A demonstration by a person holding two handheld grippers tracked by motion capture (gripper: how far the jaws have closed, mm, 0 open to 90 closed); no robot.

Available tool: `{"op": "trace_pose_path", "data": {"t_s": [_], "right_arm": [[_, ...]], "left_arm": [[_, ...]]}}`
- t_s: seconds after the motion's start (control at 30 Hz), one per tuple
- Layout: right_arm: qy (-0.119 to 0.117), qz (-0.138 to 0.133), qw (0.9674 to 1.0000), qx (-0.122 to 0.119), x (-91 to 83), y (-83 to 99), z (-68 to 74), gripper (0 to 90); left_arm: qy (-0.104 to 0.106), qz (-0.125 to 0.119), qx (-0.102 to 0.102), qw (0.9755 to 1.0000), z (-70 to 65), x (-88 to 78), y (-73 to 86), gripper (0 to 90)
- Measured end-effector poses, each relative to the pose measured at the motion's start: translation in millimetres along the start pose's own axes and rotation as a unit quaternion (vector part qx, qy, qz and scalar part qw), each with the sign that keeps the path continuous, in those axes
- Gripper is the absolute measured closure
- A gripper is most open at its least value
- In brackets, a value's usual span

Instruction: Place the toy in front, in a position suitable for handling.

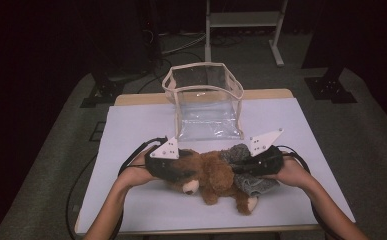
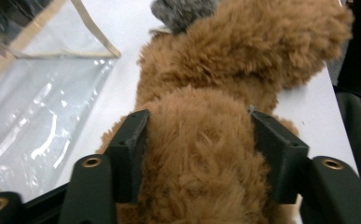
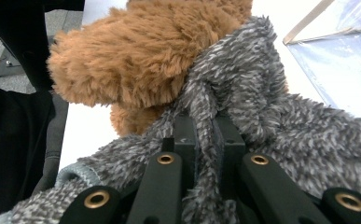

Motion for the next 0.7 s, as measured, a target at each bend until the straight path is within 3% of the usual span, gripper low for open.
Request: {"op": "trace_pose_path", "data": {"t_s": [0.1, 0.17, 0.3, 0.6, 0.7], "right_arm": [[0.0, 0.007, 1.0, -0.007, 0.7, -2.9, 0.7, 81.7], [0.005, 0.019, 0.9995, -0.024, -2.8, -10.5, 1.0, 81.6], [0.01, 0.02, 0.9995, -0.021, -9.5, -9.3, -0.9, 81.5], [0.048, 0.016, 0.9983, 0.031, -48.6, 28.4, -12.1, 81.4], [0.056, 0.007, 0.9977, 0.038, -58.0, 30.9, -13.3, 81.4]], "left_arm": [[0.002, 0.001, -0.001, 1.0, -1.7, 0.6, 3.8, 46.3], [0.001, -0.003, -0.002, 1.0, -3.4, 0.0, 6.9, 47.1], [-0.002, -0.011, -0.003, 0.9999, -6.0, -1.8, 10.3, 47.2], [0.0, -0.009, 0.002, 1.0, -7.2, -1.5, 9.8, 46.9], [0.001, -0.008, 0.005, 1.0, -7.4, -1.1, 9.6, 46.6]]}}
Point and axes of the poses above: each handheld gripper's, and its own axes: x roughly forward along the jaws, y roughly out of its underside, z roughly to its left, the point moved 3 cm from there along x, roughly forward along the jaws, and after that the axes turned 9 degrees about -z, right-handed, at the moved point
